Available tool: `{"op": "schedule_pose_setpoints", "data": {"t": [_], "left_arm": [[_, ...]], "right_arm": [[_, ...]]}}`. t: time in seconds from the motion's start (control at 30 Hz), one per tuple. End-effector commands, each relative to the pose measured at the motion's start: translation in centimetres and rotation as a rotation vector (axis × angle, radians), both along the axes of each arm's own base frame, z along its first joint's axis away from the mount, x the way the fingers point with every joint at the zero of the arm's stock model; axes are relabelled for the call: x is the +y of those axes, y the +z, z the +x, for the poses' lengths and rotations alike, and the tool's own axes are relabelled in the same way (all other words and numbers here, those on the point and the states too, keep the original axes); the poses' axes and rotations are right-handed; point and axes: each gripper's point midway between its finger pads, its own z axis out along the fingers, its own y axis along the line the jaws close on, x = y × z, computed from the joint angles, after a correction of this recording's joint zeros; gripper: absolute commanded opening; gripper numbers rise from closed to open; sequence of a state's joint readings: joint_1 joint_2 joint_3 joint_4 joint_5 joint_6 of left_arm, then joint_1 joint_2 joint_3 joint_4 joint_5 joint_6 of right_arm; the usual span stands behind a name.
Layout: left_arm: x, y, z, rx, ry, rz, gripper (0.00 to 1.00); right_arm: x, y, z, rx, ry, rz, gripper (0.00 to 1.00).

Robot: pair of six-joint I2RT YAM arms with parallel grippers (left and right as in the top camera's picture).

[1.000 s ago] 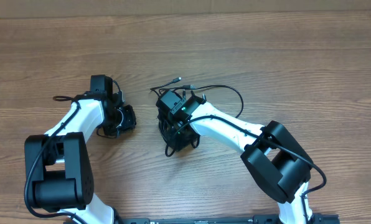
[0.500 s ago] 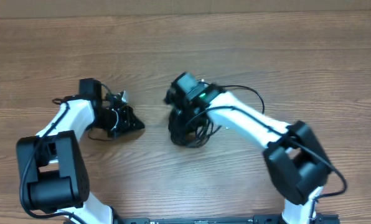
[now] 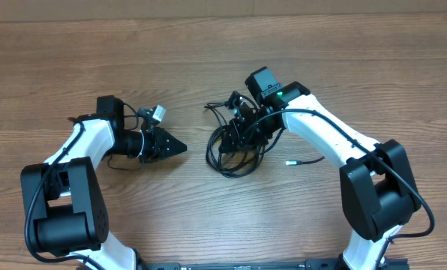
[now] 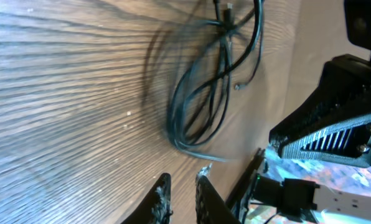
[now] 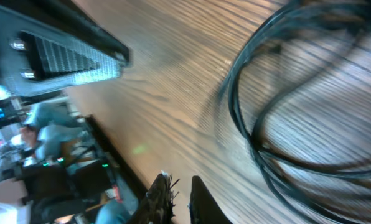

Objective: Untangle cables

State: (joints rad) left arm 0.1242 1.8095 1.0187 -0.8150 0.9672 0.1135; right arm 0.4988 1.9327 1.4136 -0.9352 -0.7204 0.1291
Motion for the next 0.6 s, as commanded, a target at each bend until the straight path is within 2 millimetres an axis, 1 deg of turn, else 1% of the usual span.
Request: {"op": "schedule_pose_setpoints", "data": {"t": [0.0, 0.07, 0.1, 0.2, 0.27, 0.3, 0.37, 0.43, 0.47, 0.5, 0.57], "left_arm": [[0.4, -0.5, 0.4, 0.012, 0.007, 0.034, 0.21], [0.4, -0.5, 0.4, 0.015, 0.007, 0.034, 0.24], [0.4, -0.5, 0.3, 0.015, 0.007, 0.035, 0.26], [0.5, -0.7, 0.4, 0.015, 0.007, 0.043, 0.31], [0.7, -0.9, 0.4, 0.015, 0.007, 0.061, 0.32], [0.6, -0.9, 0.4, 0.015, 0.007, 0.061, 0.32], [0.6, -0.9, 0.4, 0.016, 0.007, 0.061, 0.32], [0.6, -0.9, 0.4, 0.016, 0.007, 0.061, 0.33], [0.6, -0.9, 0.4, 0.016, 0.007, 0.06, 0.33], [0.6, -0.9, 0.4, 0.016, 0.007, 0.06, 0.32], [0.6, -0.9, 0.3, 0.021, 0.007, 0.06, 0.32]], "right_arm": [[0.0, 0.4, 0.3, -0.057, 0.007, -0.02, 0.1], [0.9, 1.2, 0.6, -0.068, 0.014, 0.045, 0.1], [1.0, 1.2, 0.8, -0.079, 0.012, 0.05, 0.14], [1.1, 0.9, 1.0, -0.094, 0.008, 0.029, 0.33], [0.8, 0.0, 1.2, -0.098, -0.04, -0.058, 0.36], [0.3, -1.0, 1.6, -0.125, -0.08, -0.147, 0.37], [0.0, -1.9, 2.6, -0.193, -0.144, -0.261, 0.38], [0.2, -2.1, 3.8, -0.279, -0.183, -0.314, 0.39], [0.3, -2.1, 4.0, -0.292, -0.202, -0.325, 0.39], [0.6, -2.0, 4.0, -0.293, -0.206, -0.321, 0.39], [1.5, -2.0, 2.9, -0.266, -0.187, -0.304, 0.39]]}}
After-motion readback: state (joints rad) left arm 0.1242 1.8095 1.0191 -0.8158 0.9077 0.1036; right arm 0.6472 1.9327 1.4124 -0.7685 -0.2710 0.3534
